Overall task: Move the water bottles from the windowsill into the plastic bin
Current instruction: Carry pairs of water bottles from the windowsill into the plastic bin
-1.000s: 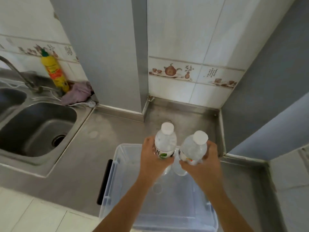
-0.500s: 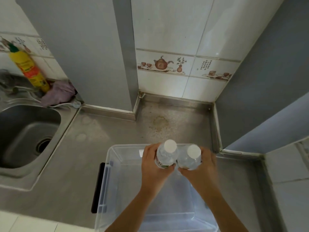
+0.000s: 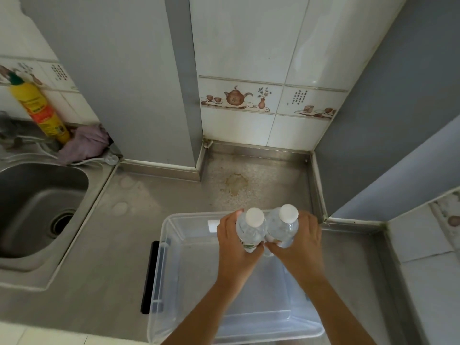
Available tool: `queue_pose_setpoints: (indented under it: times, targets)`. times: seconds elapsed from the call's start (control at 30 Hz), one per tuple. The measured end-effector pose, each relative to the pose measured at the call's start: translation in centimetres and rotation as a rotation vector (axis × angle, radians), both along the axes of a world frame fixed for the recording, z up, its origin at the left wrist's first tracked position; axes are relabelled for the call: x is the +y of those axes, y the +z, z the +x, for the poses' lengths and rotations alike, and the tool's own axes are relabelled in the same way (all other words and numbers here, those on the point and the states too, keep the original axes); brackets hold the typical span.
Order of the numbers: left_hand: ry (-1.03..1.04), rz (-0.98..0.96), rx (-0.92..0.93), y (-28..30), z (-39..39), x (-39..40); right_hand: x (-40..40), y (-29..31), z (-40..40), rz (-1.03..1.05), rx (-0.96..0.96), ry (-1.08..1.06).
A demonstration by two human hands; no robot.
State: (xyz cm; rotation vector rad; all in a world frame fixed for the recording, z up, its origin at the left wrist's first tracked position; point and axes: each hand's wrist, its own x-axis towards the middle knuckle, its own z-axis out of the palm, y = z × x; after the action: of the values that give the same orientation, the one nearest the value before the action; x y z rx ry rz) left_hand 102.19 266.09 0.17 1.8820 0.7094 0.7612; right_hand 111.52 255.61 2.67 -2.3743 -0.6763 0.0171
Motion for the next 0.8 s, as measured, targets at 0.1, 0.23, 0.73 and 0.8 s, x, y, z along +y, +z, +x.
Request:
queue_pose_setpoints:
  times: [0.1,0.23,0.73,0.8]
  targets:
    - [-0.028,0.002,0.036,0.0,-0.3,0.2,-0.1,0.1,-0.1,-0.043,0.036,-0.014]
    - [-0.055,-0.023,0.076,0.3,-0.8,0.4,-0.4,1.0,-0.5,-0.11,0.057,0.0]
    - [-0.042,0.27,-0.04,6.9,-4.3,-0.1,-4.8,6.5,-4.0,-0.105,-0.081,-0.05]
    - [-0.088,0.391,-0.042,8.5,-5.2,-0.9,-6.4,7.9,-5.4,-0.043,-0.188,-0.091]
